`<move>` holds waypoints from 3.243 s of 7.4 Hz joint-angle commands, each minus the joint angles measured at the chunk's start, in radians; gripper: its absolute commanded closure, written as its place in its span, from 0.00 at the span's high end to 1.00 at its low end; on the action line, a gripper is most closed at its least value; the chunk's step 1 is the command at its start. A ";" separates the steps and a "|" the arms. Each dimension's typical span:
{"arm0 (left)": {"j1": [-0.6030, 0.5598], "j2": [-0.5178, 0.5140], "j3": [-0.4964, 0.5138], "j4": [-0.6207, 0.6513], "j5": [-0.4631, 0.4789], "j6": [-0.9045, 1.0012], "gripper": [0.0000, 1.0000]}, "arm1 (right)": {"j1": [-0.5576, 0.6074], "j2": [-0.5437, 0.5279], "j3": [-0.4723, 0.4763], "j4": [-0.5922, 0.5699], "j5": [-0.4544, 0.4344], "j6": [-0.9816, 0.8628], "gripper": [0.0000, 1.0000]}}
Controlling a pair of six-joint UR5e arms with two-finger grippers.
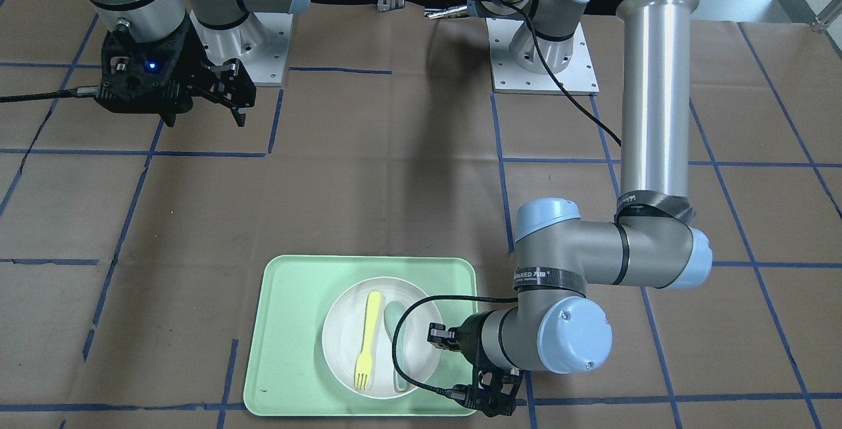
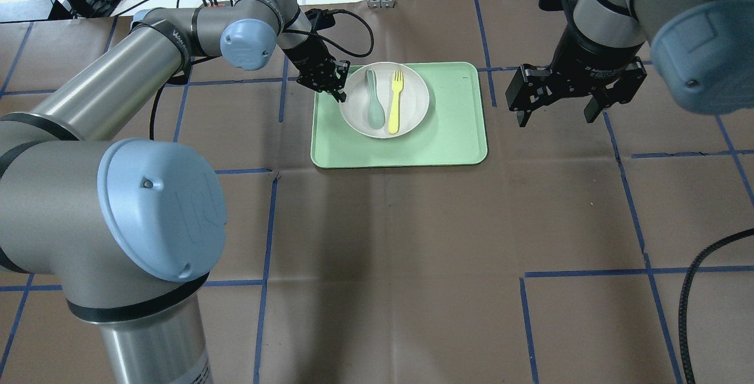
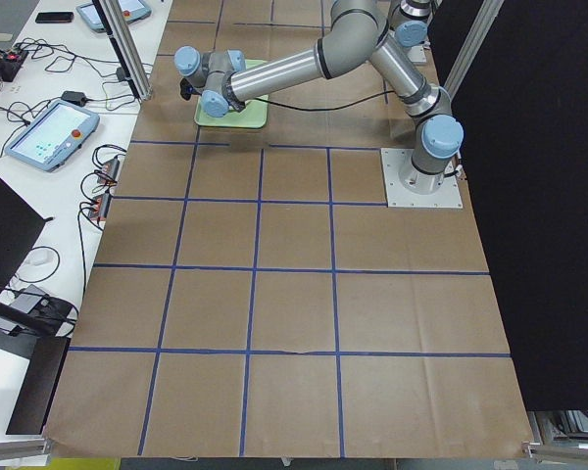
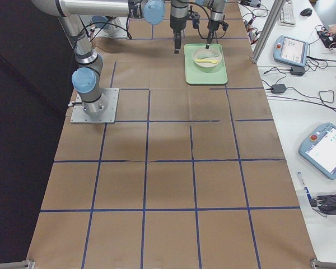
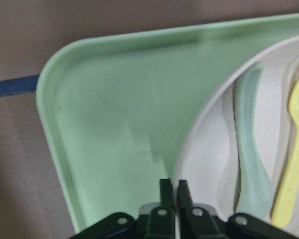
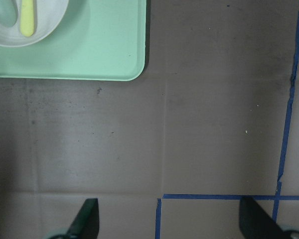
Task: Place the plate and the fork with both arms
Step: 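Lower the plate onto the tray and open the left gripper, then lift the left gripper away from the tray while the right gripper moves toward the plate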
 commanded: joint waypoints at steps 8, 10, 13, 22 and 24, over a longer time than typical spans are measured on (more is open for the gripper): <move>-0.007 0.107 -0.018 -0.035 0.004 0.017 0.99 | 0.002 0.001 0.000 -0.002 0.000 -0.001 1.00; -0.014 0.319 -0.097 -0.187 0.142 0.015 1.00 | 0.002 0.001 0.000 -0.009 0.000 -0.004 1.00; -0.004 0.709 -0.388 -0.307 0.279 0.009 1.00 | 0.002 0.001 -0.005 -0.017 -0.008 -0.005 1.00; 0.095 0.921 -0.504 -0.399 0.404 -0.121 1.00 | 0.188 0.317 -0.310 -0.055 0.000 0.195 1.00; 0.090 0.913 -0.500 -0.387 0.404 -0.089 1.00 | 0.276 0.504 -0.473 -0.069 -0.009 0.284 1.00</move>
